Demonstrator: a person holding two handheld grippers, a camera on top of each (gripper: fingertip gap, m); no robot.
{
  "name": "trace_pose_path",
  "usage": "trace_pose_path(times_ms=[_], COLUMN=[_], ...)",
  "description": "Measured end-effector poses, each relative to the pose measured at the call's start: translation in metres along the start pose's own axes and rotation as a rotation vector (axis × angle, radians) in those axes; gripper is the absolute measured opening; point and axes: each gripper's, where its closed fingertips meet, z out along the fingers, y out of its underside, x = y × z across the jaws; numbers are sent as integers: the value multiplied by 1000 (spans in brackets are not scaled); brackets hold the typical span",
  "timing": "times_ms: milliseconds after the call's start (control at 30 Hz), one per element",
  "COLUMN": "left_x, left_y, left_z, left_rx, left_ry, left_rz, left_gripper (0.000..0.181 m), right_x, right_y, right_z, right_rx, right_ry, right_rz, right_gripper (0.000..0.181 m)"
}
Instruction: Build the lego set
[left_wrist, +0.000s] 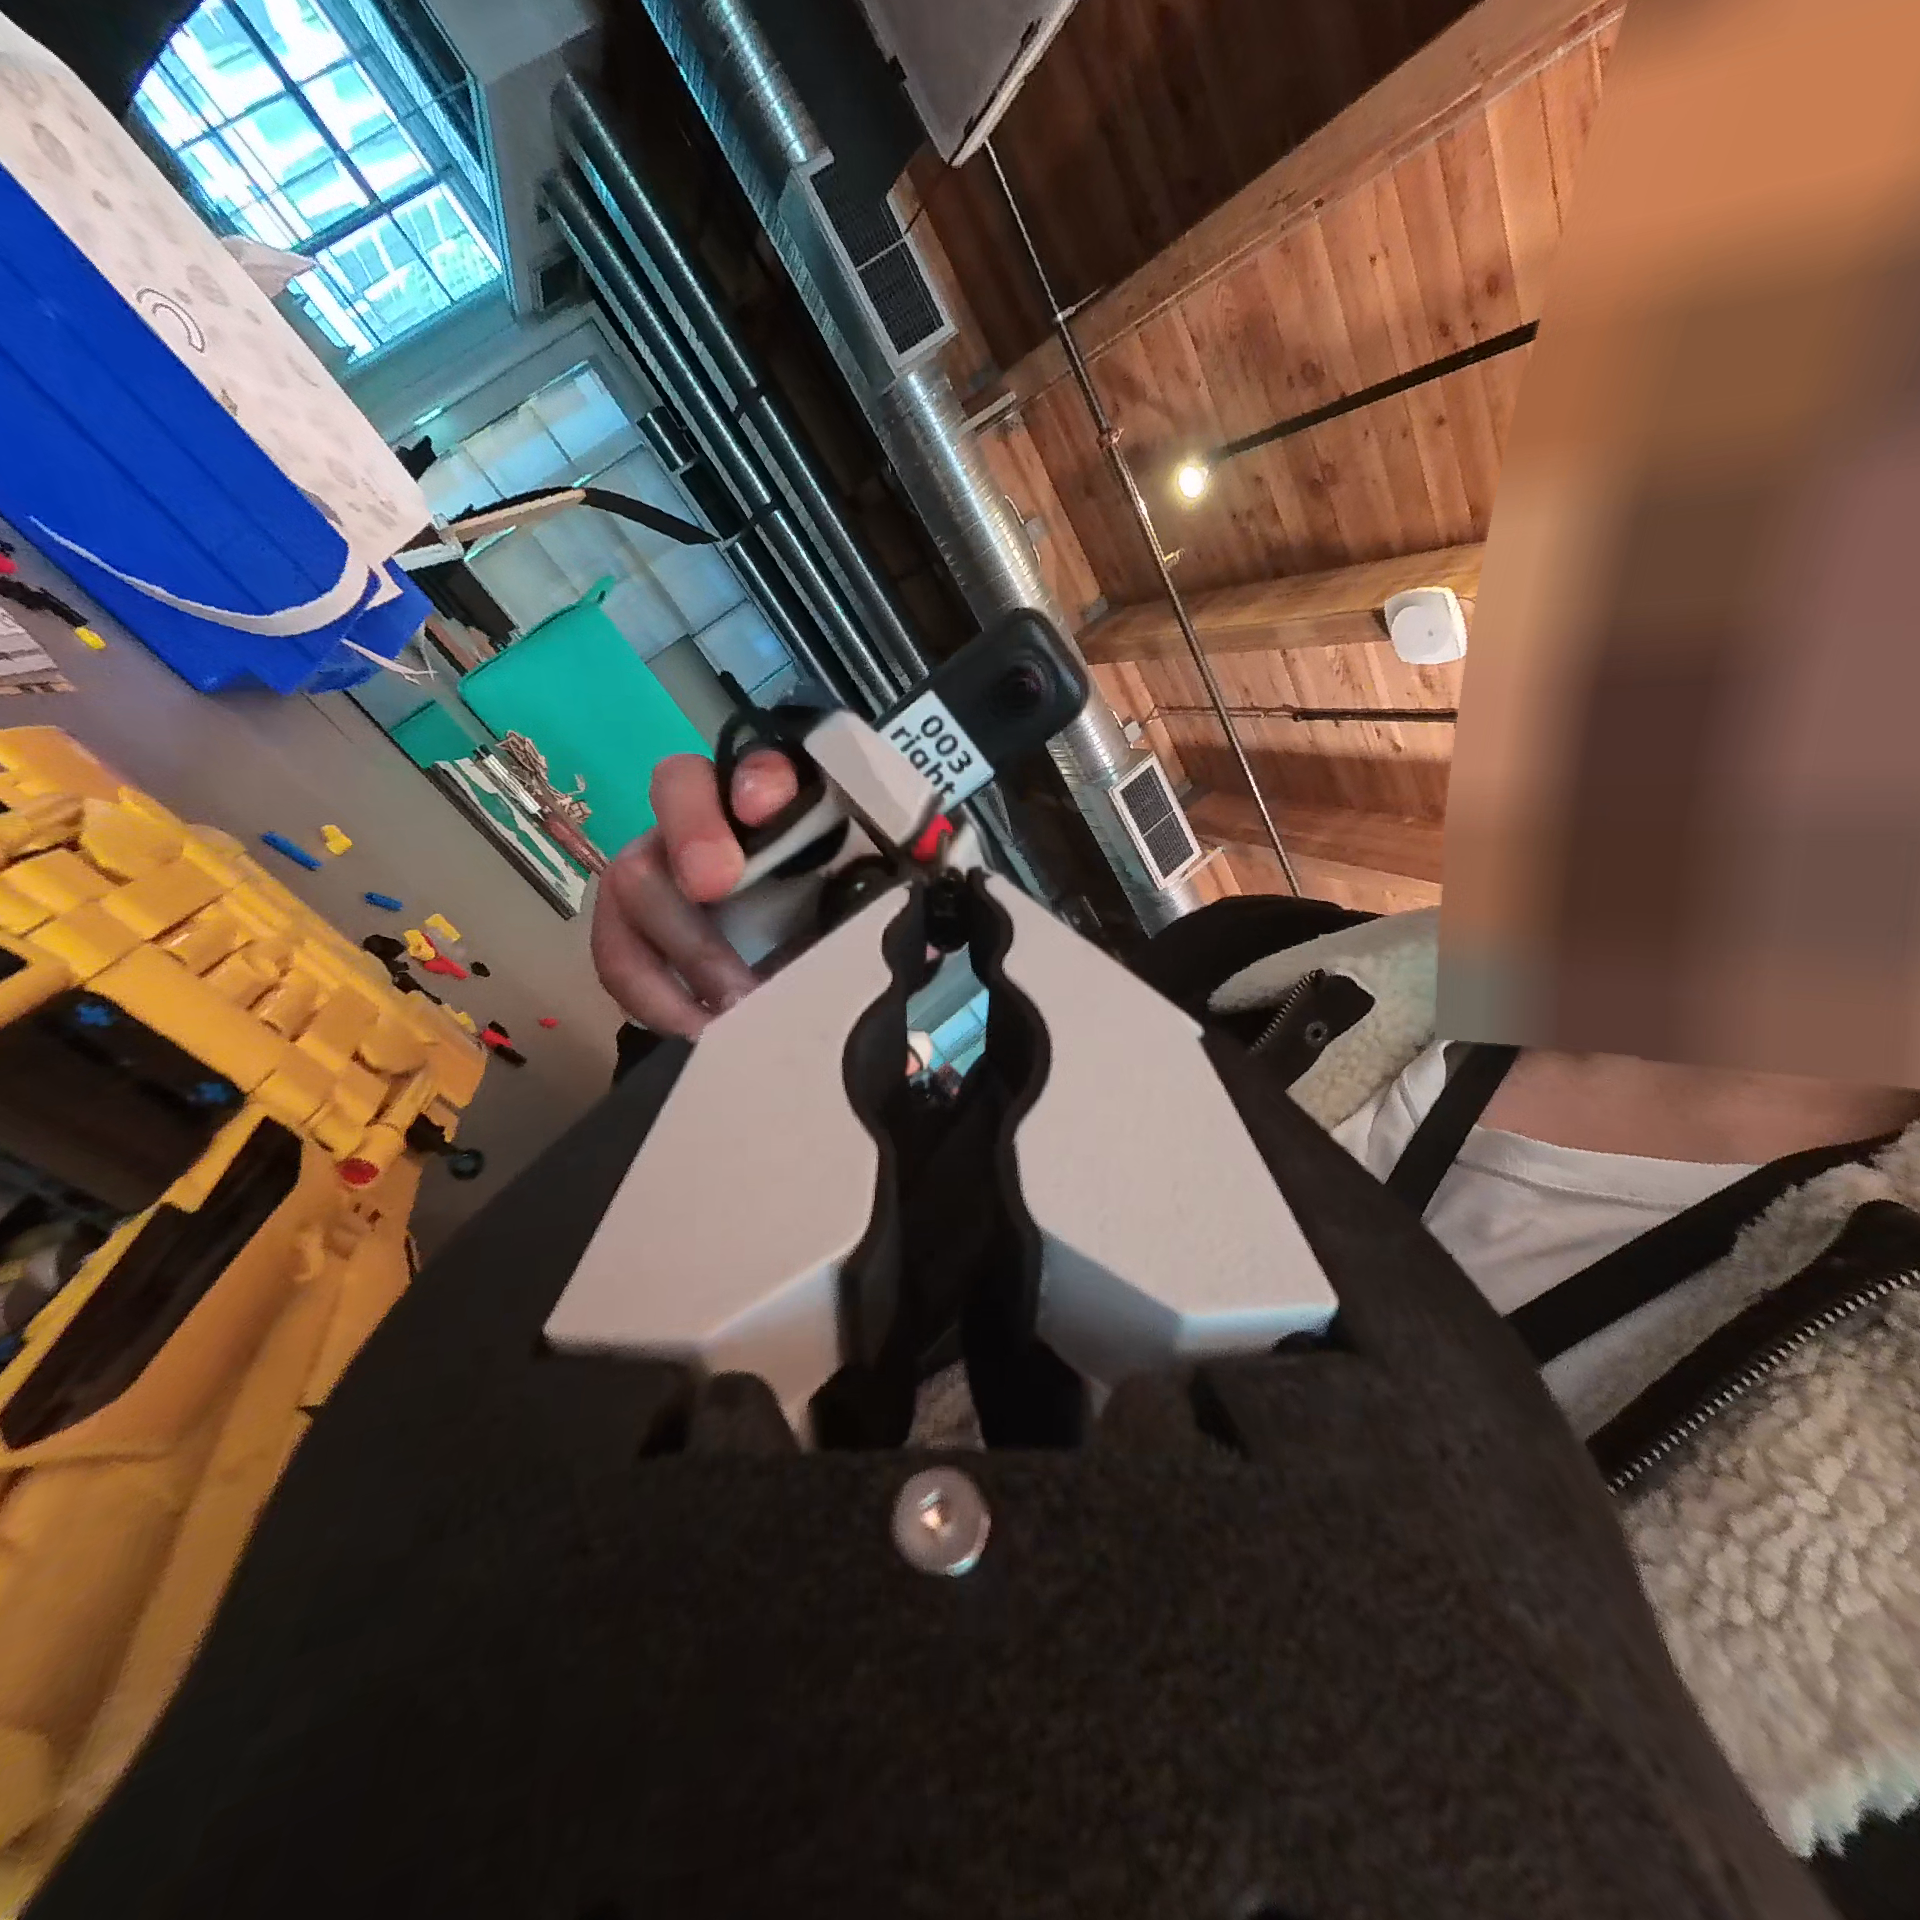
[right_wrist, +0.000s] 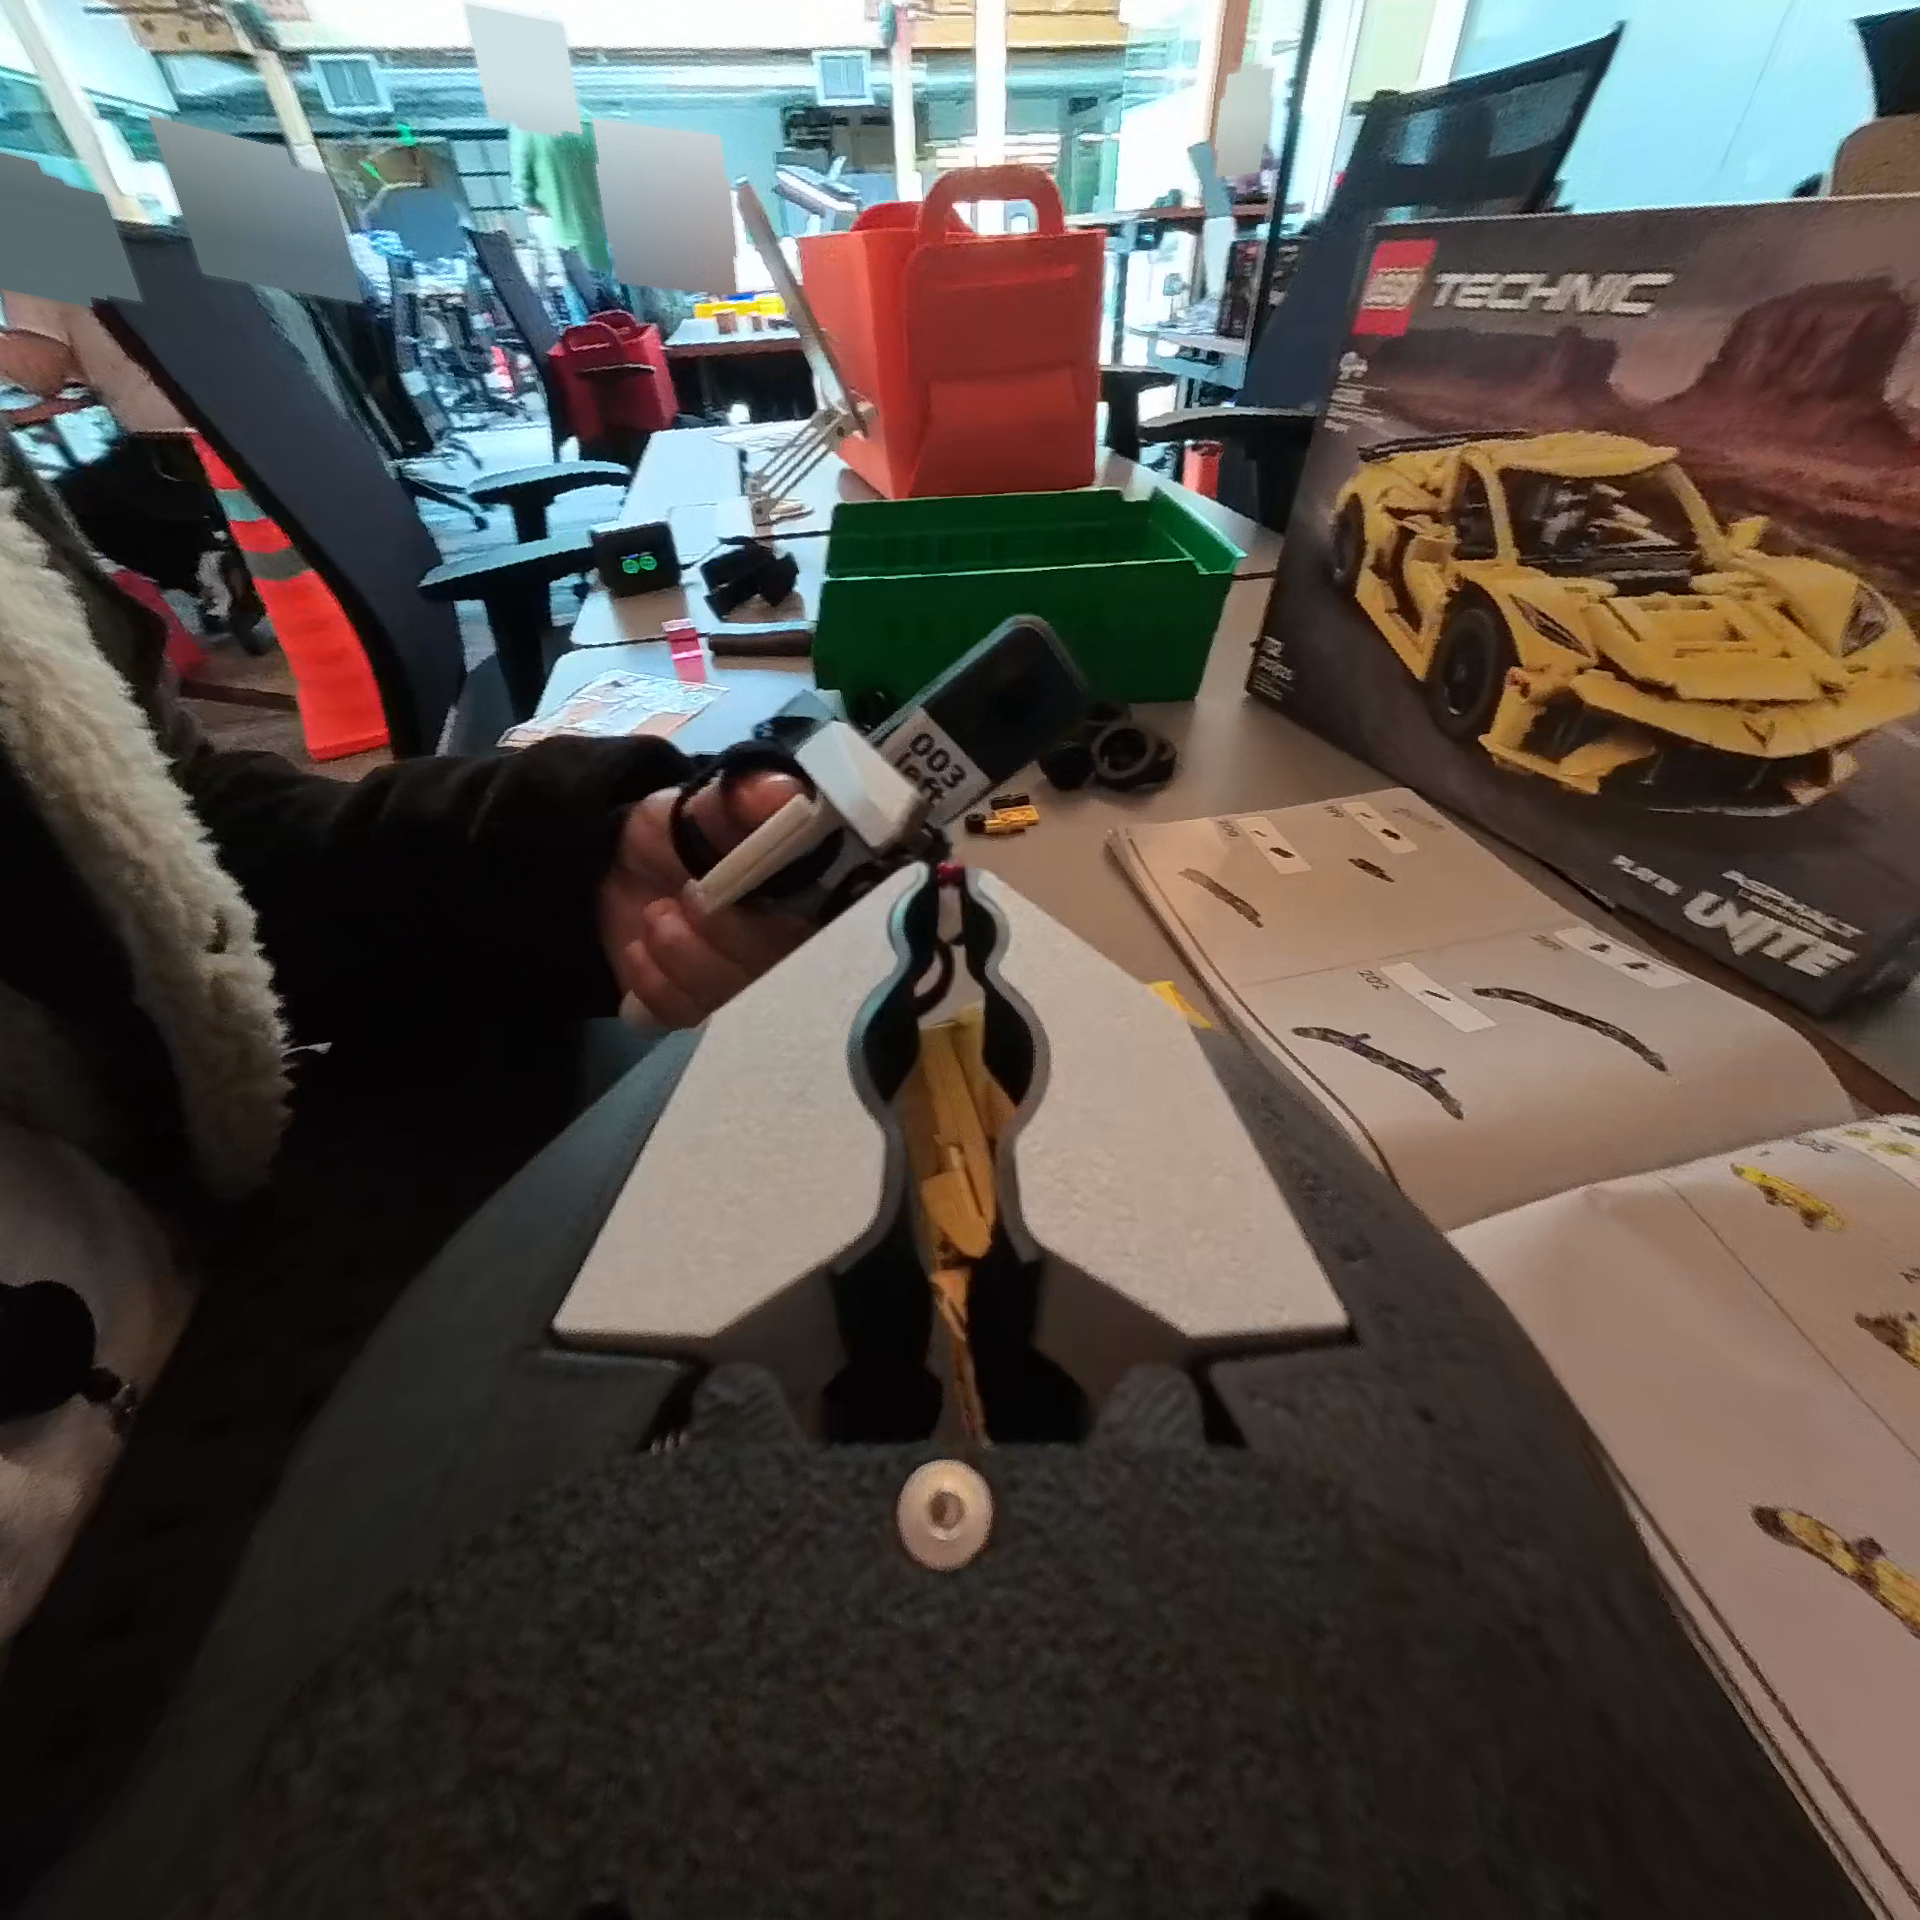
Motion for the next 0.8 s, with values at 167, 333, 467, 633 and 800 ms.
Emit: trace_pose_path(times_ms=[167, 333, 467, 633, 800], left_x=[-3, -4, -7, -9, -15], left_y=[-3, -5, -13, -9, -4], left_z=[-2, -4, -14, -11, -10], left_rx=[13, 21, 21, -20, -42], left_ry=[-17, -28, -110, -164, -191], left_rz=[3, 3, 88, 160, 163], left_gripper=[7, 7, 7, 7, 7], right_x=[-4, -9, -42, -43, -33], right_y=[-1, 5, 68, 155, 185], right_z=[-3, -3, -25, -77, -114], right_rx=[2, -21, -404, -854, -1001], right_ry=[-35, -60, -227, -107, -23], right_rz=[6, 4, 39, -69, -1], right_gripper=[3, 4, 4, 4, 4])
